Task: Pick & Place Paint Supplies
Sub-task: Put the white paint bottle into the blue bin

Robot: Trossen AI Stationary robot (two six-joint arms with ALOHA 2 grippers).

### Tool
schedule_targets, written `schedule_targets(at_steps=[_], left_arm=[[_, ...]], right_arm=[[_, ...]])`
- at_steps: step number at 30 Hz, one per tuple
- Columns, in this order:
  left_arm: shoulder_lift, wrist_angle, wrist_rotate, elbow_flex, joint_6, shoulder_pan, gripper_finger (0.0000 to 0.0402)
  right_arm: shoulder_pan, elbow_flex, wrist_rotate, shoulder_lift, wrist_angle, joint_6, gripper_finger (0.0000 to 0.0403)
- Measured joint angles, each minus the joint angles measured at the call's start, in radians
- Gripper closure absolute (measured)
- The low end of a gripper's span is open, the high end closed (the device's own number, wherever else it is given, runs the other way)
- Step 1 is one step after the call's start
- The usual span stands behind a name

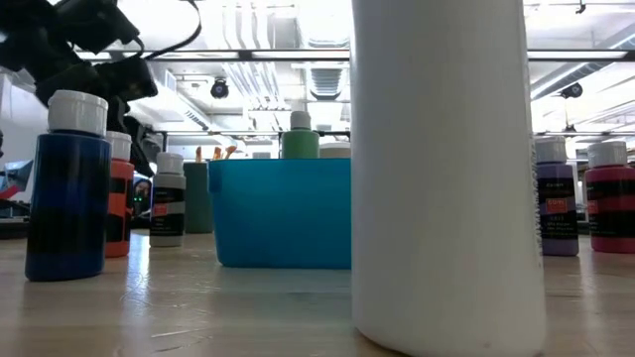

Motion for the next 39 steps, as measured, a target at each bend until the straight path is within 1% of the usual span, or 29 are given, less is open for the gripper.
schedule_targets(at_steps=[2, 5, 9, 11, 15, 18, 23, 27, 32, 35, 39], left_arm=[[0.000, 0.023, 0.001, -0.003, -0.001, 0.000, 0.0167], [-0.003, 0.063, 0.007, -0.004, 0.057, 0.000, 0.0167], [-0.003, 0.078, 0.010, -0.002, 0.088, -0.001, 0.0167], [-0.003, 0.079, 0.010, -0.002, 0.089, -0.001, 0.0167], [-0.002, 0.079, 0.011, -0.004, 0.075, -0.001, 0.0167], [-0.002, 0.076, 0.011, -0.009, 0.073, -0.001, 0.0167], [-0.001, 0.079, 0.033, -0.021, 0.072, -0.001, 0.0167], [0.000, 0.075, 0.033, -0.045, 0.067, -0.001, 0.0167], [0.000, 0.078, 0.033, -0.054, 0.022, -0.001, 0.0167], [0.000, 0.076, 0.033, -0.056, 0.020, -0.001, 0.0167], [-0.001, 0.077, 0.033, -0.056, 0.020, -0.001, 0.0167]], right_arm=[[0.000, 0.000, 0.017, 0.000, 0.001, -0.009, 0.0239], [0.000, 0.000, 0.035, 0.000, 0.001, -0.022, 0.0251], [0.001, 0.000, 0.059, 0.000, 0.002, -0.044, 0.0267], [0.001, 0.000, 0.077, 0.000, 0.003, -0.076, 0.0274], [0.000, 0.000, 0.085, -0.001, 0.005, -0.080, 0.0289], [0.000, 0.000, 0.084, -0.001, 0.006, -0.031, 0.0300], [-0.011, -0.003, 0.034, -0.001, 0.008, 0.103, 0.0314], [-0.010, -0.017, 0.000, 0.006, 0.001, 0.130, 0.0304], [-0.010, -0.041, -0.050, 0.007, 0.023, 0.175, 0.0270], [-0.004, -0.043, -0.051, 0.007, 0.041, 0.179, 0.0250], [0.005, -0.066, -0.052, 0.008, 0.081, 0.186, 0.0234]])
